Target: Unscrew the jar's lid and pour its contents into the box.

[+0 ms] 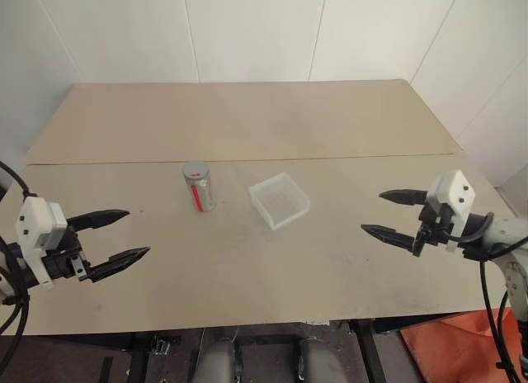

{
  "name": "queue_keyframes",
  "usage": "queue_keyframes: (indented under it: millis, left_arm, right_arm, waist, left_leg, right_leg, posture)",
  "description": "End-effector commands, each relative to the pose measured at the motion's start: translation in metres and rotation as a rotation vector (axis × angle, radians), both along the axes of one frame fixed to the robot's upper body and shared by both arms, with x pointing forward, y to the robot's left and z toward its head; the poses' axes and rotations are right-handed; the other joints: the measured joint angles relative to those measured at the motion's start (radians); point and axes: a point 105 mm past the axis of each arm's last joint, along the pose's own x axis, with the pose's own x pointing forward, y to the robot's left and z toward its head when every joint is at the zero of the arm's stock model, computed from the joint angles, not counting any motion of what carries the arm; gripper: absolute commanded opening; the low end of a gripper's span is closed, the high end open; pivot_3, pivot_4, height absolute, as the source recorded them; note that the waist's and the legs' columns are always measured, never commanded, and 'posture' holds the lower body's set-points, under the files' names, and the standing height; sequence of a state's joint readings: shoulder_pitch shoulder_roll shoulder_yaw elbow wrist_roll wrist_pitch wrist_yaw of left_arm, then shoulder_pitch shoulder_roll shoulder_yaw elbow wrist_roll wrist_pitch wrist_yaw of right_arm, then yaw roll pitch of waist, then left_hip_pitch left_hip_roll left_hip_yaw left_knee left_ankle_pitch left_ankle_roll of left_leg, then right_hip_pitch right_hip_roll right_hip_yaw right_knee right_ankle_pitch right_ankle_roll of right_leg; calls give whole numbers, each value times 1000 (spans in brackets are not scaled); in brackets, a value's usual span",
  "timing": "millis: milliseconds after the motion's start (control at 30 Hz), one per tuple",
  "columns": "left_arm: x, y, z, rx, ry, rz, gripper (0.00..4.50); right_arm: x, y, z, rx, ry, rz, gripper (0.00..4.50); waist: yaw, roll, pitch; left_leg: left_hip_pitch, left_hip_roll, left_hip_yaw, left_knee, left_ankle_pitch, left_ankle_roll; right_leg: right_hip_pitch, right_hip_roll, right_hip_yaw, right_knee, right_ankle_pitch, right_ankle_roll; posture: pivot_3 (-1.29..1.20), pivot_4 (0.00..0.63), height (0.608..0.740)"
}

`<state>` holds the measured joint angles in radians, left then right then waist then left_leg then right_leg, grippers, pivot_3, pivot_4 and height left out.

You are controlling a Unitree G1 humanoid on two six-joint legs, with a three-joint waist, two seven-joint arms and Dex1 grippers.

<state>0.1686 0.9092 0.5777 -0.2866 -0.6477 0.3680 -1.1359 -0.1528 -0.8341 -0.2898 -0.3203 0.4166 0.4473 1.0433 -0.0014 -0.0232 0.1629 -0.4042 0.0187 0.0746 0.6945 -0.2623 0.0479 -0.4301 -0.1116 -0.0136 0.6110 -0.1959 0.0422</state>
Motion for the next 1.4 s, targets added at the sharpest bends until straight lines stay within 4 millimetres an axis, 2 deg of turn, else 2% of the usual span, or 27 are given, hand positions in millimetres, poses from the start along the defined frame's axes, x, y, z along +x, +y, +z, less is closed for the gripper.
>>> queue_keyframes:
  millis: [33, 233, 367, 600, 733, 933, 1067, 1400]
  left_arm:
    - [6, -6, 2, 7, -32, -8, 4486]
    - [18, -14, -2, -8, -77, 24, 4486]
    - [28, -12, -12, -7, -114, 132, 4486]
    - [52, -34, -26, -93, -177, 286, 4486]
    - [61, -43, -31, -144, -190, 340, 4486]
    - [75, -74, -41, -194, -206, 370, 4486]
    - [98, -76, -40, -222, -296, 556, 4486]
    - [125, -98, -39, -268, -319, 612, 4486]
  right_arm:
    - [-5, 4, 17, -18, -70, -6, 4500]
    - [-5, 8, 24, -19, -94, -26, 4500]
    - [0, 22, 33, -14, -131, -3, 4500]
    - [13, 41, 45, 19, -172, 13, 4500]
    - [13, 62, 45, 28, -178, 91, 4500]
    - [25, 75, 51, 28, -210, 83, 4500]
    - [19, 89, 53, 47, -214, 136, 4500]
    - [10, 105, 56, 59, -241, 219, 4500]
  waist:
    - [1, 0, 0]
    - [4, 0, 0]
    - [1, 0, 0]
    - [10, -1, 0]
    - [11, -1, 0]
    - [12, -1, 0]
    - [16, -1, 0]
    - [13, -1, 0]
  left_leg:
    - [0, 0, 0, 0, 0, 0]
    - [0, -1, 0, 0, 0, 0]
    - [1, -1, 0, 0, 0, 0]
    - [3, -1, -1, 0, 0, 0]
    - [3, -1, -2, 1, 0, 1]
    - [4, -2, -2, 1, 0, 1]
    - [3, -3, -3, 1, 0, 1]
    - [3, -3, -4, 2, 0, 1]
  right_leg:
    - [0, 0, 0, 0, 0, 0]
    - [1, 0, 0, 0, 0, 0]
    - [1, 0, 1, 0, 0, 0]
    - [5, 0, 0, -1, 0, 0]
    - [5, -1, 0, -1, 0, 0]
    - [5, -1, 0, 0, 1, 0]
    - [6, -1, -1, -1, 1, 0]
    - [6, -1, -2, 0, 1, 0]
  posture:
    - [0, 150, 740]
    - [0, 150, 740]
    - [0, 150, 740]
    - [0, 150, 740]
    - [0, 150, 740]
    - [0, 150, 740]
    - [0, 150, 740]
    - [0, 150, 740]
